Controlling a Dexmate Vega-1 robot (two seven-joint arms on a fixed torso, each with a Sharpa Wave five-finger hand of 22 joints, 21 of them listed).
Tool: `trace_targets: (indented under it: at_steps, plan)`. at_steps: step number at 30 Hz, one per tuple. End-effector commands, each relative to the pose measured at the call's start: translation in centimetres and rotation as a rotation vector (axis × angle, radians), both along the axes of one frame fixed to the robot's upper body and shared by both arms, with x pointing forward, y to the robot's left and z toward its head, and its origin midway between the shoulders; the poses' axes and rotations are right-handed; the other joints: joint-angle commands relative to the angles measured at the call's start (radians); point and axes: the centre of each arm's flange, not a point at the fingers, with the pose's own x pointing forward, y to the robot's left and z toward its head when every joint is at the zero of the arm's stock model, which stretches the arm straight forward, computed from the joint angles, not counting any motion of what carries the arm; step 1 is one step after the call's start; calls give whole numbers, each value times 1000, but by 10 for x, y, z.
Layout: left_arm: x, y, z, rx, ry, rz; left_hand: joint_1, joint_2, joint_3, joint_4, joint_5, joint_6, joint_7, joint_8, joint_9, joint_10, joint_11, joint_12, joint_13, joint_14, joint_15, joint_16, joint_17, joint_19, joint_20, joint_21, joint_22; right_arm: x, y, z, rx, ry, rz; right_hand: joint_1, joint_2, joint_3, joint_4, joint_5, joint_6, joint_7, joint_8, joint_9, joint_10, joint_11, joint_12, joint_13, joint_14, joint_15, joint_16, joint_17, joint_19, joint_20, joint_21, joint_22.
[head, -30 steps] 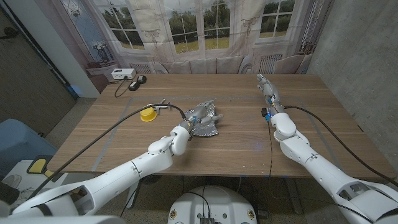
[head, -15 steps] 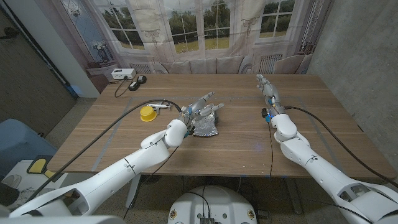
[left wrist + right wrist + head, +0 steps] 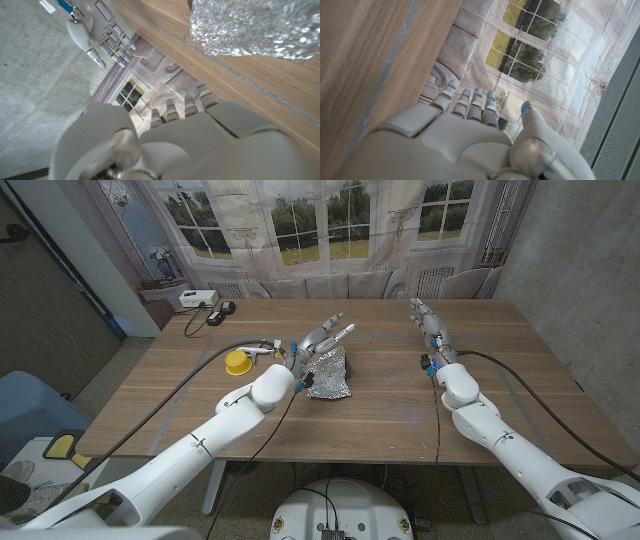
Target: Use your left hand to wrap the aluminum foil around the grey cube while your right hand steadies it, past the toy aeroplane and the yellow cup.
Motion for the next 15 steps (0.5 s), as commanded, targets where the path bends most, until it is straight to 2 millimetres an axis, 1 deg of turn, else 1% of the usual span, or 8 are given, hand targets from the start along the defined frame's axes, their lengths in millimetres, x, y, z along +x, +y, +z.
trace_targets:
  at_steps: [1,3,8,10,14,15]
  plan:
    - [-6,9,19,-192,24,-163,-4,2,2,3,-6,-3,0,0,0,-5,3,4,0,-7,2,4,0,-10,1,-1,5,-9,6,7,-12,-12,38,1,1,1,5,3,4,5,-3,6,9,3,-3,1,6,0,-1,2,5,-4,10,3]
    - [-7,10,22,-217,19,-176,-5,3,2,3,-6,-1,1,1,0,-4,5,4,-1,-8,1,5,0,-13,1,-1,5,-9,9,8,-19,-14,45,1,1,1,5,3,5,6,-3,6,11,0,-3,1,6,-1,-1,2,7,-6,10,3]
    - [-6,10,27,-259,25,-213,-6,5,3,3,-6,4,0,3,-1,-3,10,6,-3,-7,-1,7,0,-19,1,0,6,-9,12,9,-24,-11,59,-1,0,1,5,3,5,6,-4,6,15,2,-2,1,8,-3,-1,2,8,-7,10,3]
    - [-4,11,29,-283,37,-231,-6,5,3,3,-6,6,-1,4,-1,-2,9,6,-4,-7,-2,7,-1,-20,1,1,6,-9,13,9,-23,-7,60,-1,0,0,6,3,5,6,-4,6,15,-2,-2,1,8,-4,-1,2,8,-7,10,3]
    - [0,12,34,-315,46,-253,-8,6,3,3,-6,12,2,6,-2,-3,4,7,-7,-8,-3,8,-1,-24,0,2,6,-10,13,14,-32,-6,58,-3,-1,0,7,3,6,7,-4,6,16,1,-3,1,9,-4,0,2,9,-9,11,3]
    - [1,12,35,-330,47,-259,-9,6,3,4,-6,11,1,5,-2,-5,6,6,-7,-9,-3,8,-1,-25,0,2,6,-11,13,15,-40,-10,61,-4,-1,0,7,3,6,6,-4,6,16,0,-3,1,9,-4,0,2,10,-10,11,3]
